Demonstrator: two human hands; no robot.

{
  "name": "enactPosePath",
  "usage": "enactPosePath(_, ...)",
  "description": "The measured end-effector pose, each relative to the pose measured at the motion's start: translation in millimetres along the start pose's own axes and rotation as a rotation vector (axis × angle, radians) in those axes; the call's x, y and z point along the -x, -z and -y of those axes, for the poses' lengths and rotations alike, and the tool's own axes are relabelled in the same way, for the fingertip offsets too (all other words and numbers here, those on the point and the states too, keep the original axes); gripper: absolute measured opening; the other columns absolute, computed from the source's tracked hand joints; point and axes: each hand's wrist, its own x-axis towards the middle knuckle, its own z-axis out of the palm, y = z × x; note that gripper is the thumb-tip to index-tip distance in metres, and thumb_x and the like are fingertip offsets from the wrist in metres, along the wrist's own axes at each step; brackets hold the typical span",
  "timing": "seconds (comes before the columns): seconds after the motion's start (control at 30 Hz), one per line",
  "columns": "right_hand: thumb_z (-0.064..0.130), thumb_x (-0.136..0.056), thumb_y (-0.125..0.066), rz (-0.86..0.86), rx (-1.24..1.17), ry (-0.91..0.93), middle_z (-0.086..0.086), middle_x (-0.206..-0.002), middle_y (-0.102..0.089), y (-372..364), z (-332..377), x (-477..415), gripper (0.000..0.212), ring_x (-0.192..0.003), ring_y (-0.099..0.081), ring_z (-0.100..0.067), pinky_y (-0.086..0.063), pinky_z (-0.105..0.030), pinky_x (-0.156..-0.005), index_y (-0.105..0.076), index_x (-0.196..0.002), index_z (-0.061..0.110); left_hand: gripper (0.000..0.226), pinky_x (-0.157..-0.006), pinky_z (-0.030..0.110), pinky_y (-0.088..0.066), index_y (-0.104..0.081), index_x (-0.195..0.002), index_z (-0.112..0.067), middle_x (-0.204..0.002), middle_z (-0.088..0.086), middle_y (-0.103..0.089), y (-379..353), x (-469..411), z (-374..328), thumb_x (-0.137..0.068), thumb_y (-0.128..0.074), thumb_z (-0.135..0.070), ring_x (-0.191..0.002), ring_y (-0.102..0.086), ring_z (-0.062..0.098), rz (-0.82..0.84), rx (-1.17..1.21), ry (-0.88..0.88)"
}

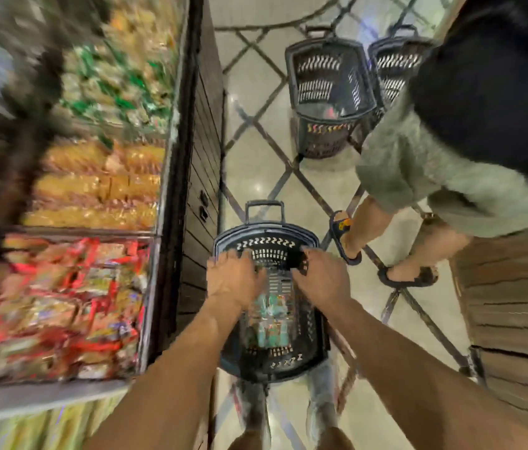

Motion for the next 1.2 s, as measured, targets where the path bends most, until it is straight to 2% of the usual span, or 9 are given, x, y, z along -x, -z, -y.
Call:
enactPosePath(0.07, 0.06, -0.085, -0.051, -0.073, 0.005, 0.032, -0.005, -0.109, -0.073, 64, 15, 11, 0.057, -0.104, -0.069, -0.03, -0.055, -0.043, -0.085, -0.066, -0.124, 0.022, 0.058, -0.112, 0.05, -0.039, -0.051, -0.139, -0.023, -0.136, 0.009, -0.059, 59, 25, -2, -0.1, -0.044, -0.064, -0.132, -0.051, 0.031, -0.092, 0.01, -0.007)
enactPosePath(0.17, 0.061, -0.089, -0.056, -0.152, 0.016, 0.047, -0.001, -0.129, -0.068, 152, 38, 35, 0.059, -0.124, -0.061, -0.028, -0.044, -0.051, -0.107, -0.061, -0.138, 0.028, 0.063, -0.113, 0.05, -0.039, -0.05, -0.142, -0.022, -0.138, 0.011, -0.059, 141, 67, -6, -0.099, -0.04, -0.067, -0.133, -0.051, 0.032, -0.221, -0.018, -0.025)
enactPosePath(0.23, 0.064, -0.09, -0.054, -0.213, 0.079, 0.079, 0.004, -0.138, -0.064, 200, 52, 50, 0.06, -0.131, -0.056, -0.023, -0.033, -0.053, -0.114, -0.056, -0.143, 0.034, 0.064, -0.115, 0.051, -0.035, -0.05, -0.143, -0.022, -0.141, 0.012, -0.057, 189, 97, -9, -0.1, -0.038, -0.067, -0.136, -0.048, 0.033, -0.284, -0.06, -0.035)
enactPosePath(0.4, 0.072, -0.09, -0.047, -0.317, 0.131, 0.2, 0.004, -0.132, -0.063, 301, 92, 88, 0.059, -0.128, -0.055, -0.025, -0.032, -0.059, -0.114, -0.057, -0.134, 0.035, 0.067, -0.115, 0.053, -0.032, -0.041, -0.152, -0.021, -0.147, 0.014, -0.051, 292, 173, -19, -0.102, -0.035, -0.065, -0.139, -0.044, 0.035, -0.441, -0.174, -0.035)
enactPosePath(0.6, 0.079, -0.092, -0.037, -0.397, 0.129, 0.368, 0.0, -0.148, -0.055, 380, 133, 132, 0.076, -0.141, -0.046, -0.026, -0.024, -0.063, -0.12, -0.047, -0.152, 0.033, 0.068, -0.121, 0.056, -0.027, -0.036, -0.155, -0.026, -0.151, 0.012, -0.05, 358, 245, -14, -0.101, -0.035, -0.067, -0.143, -0.043, 0.034, -0.575, -0.171, 0.08)
enactPosePath(0.77, 0.081, -0.093, -0.033, -0.364, 0.176, 0.552, 0.0, -0.149, -0.055, 397, 180, 159, 0.075, -0.142, -0.046, -0.027, -0.023, -0.065, -0.119, -0.046, -0.151, 0.035, 0.069, -0.119, 0.054, -0.028, -0.036, -0.156, -0.023, -0.15, 0.011, -0.052, 360, 306, 23, -0.101, -0.036, -0.065, -0.14, -0.045, 0.034, -0.62, -0.089, 0.279)
enactPosePath(1.0, 0.075, -0.097, -0.037, -0.247, 0.231, 0.869, -0.001, -0.158, -0.045, 363, 263, 228, 0.074, -0.148, -0.037, -0.028, -0.018, -0.065, -0.122, -0.036, -0.158, 0.033, 0.071, -0.12, 0.058, -0.024, -0.037, -0.155, -0.023, -0.148, 0.012, -0.051, 309, 408, 85, -0.1, -0.038, -0.068, -0.139, -0.044, 0.036, -0.611, 0.004, 0.641)
enactPosePath(1.1, 0.078, -0.094, -0.04, -0.191, 0.256, 1.006, -0.001, -0.155, -0.049, 340, 300, 276, 0.075, -0.145, -0.041, -0.029, -0.019, -0.065, -0.122, -0.041, -0.155, 0.034, 0.07, -0.119, 0.058, -0.029, -0.036, -0.154, -0.023, -0.149, 0.011, -0.051, 279, 463, 109, -0.1, -0.037, -0.068, -0.14, -0.044, 0.036, -0.636, 0.041, 0.801)
enactPosePath(1.2, 0.078, -0.094, -0.041, -0.163, 0.245, 1.178, 0.001, -0.149, -0.053, 311, 333, 330, 0.071, -0.142, -0.044, -0.027, -0.018, -0.067, -0.122, -0.045, -0.15, 0.033, 0.073, -0.122, 0.058, -0.022, -0.031, -0.159, -0.025, -0.155, 0.011, -0.047, 246, 527, 128, -0.1, -0.037, -0.068, -0.145, -0.039, 0.035, -0.667, 0.087, 0.971)
